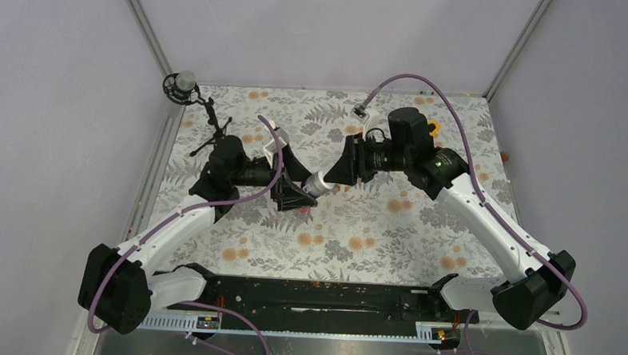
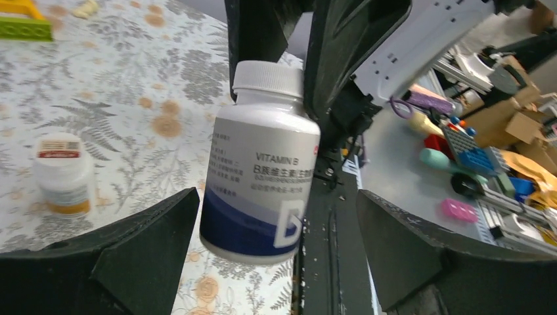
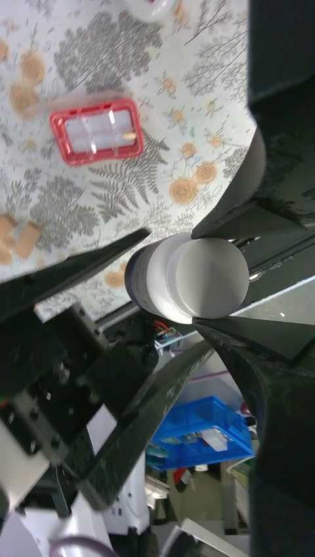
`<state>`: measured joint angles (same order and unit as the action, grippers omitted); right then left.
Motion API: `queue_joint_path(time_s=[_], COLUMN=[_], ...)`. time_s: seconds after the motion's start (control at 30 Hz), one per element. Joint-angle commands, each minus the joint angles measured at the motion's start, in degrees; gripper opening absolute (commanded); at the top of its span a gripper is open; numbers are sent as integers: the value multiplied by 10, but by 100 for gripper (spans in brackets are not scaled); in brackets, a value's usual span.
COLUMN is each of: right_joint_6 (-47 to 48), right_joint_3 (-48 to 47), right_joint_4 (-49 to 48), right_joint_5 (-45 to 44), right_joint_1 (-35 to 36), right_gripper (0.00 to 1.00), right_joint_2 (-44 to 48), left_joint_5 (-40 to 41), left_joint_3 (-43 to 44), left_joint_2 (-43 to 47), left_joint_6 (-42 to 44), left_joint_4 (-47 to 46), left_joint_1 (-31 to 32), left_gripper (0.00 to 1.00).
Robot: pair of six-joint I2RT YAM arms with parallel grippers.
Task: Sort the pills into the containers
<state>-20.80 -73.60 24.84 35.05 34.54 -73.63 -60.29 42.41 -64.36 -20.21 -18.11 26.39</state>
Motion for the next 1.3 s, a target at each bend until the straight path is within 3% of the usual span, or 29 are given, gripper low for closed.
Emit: queue_joint_path(time_s=[0.0,0.13,0.27,0.47,0.5,0.6,0.63,0.67,0.77,0.83,0.97,1.03,1.27], right_joint_6=[39,48,69,109,110,101,88,65,-18,-116,-216,-234,-240], right_joint_3=[-55,-71,-88,-115,-116,-114,-109,-97,-54,-24,2,1,-17], right_joint_4=[5,26,50,109,110,99,85,67,-22,-77,-144,-144,-177], right_joint_5=[76,90,105,87,83,57,27,-11,-57,-96,-177,-224,-286], right_joint_1=[20,21,24,28,28,28,28,28,28,29,42,50,56], right_gripper=[17,17,17,17,17,24,38,53,82,87,87,81,80], right_joint_2=[-6,-16,-23,-40,-42,-37,-30,-21,4,12,7,5,-9], left_joint_5=[-75,-84,-90,-91,-91,-84,-78,-66,14,77,166,195,197], left_joint_3=[31,46,59,72,74,81,85,87,70,51,34,33,23], left_joint_2=[-6,-13,-20,-31,-35,-42,-44,-44,-33,-22,-14,-13,-16], left_joint_6=[-10,25,46,43,44,48,48,45,7,-28,-61,-73,-97], left_joint_4=[-42,9,42,51,53,61,65,66,22,-37,-73,-76,-99], left_joint_1=[11,21,23,22,22,22,22,22,23,25,32,33,37], left_gripper=[91,87,66,63,56,23,6,0,0,0,0,0,0])
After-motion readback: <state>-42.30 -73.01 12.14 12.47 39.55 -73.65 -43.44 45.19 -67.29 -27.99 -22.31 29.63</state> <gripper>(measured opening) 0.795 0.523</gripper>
